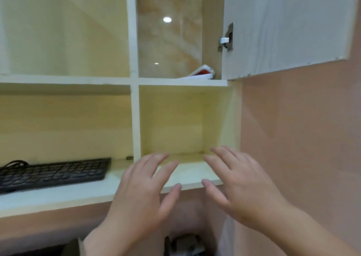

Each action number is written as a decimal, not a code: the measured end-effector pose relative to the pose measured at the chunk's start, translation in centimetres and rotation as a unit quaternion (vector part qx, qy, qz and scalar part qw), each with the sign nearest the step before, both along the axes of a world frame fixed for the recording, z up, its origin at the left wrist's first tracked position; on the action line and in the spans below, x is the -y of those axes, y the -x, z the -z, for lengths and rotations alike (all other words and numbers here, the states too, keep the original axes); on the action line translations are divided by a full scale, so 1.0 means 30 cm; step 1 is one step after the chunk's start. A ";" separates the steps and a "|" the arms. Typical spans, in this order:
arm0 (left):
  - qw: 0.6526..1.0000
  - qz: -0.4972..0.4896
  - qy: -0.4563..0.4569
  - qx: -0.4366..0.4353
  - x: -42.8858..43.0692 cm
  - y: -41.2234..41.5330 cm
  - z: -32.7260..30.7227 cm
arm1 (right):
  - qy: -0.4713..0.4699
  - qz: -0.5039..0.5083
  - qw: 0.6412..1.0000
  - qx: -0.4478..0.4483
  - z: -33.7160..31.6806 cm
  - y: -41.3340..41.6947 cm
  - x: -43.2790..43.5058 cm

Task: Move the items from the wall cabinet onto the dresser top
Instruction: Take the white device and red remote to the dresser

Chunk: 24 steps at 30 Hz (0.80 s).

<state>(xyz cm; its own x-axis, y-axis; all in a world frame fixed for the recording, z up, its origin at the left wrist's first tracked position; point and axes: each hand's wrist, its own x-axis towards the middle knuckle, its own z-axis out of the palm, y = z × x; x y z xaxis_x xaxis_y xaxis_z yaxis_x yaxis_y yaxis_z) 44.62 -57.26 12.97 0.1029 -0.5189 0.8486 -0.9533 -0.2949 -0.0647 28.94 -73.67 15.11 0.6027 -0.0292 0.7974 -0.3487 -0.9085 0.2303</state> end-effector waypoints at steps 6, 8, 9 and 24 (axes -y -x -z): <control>0.998 0.009 0.031 0.053 0.078 -0.019 -0.271 | 0.058 -0.024 0.997 0.046 -0.232 -0.050 0.094; 0.998 0.029 0.034 0.053 0.101 -0.038 -0.381 | 0.077 -0.019 0.996 0.052 -0.310 -0.069 0.108; 0.997 0.036 0.028 0.054 0.113 -0.046 -0.438 | 0.082 -0.017 0.995 0.056 -0.347 -0.079 0.113; 0.948 0.007 -0.286 -0.142 0.417 -0.131 -0.993 | 0.042 0.005 0.999 0.028 -0.519 -0.194 0.199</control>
<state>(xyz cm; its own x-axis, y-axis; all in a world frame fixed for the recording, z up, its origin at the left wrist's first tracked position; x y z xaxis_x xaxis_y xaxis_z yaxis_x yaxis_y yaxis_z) 48.54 -69.78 42.75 0.2750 -0.8888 0.3666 -0.9598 -0.2763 0.0501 34.76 -79.65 30.70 0.5566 0.0325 0.8302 -0.3731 -0.8830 0.2847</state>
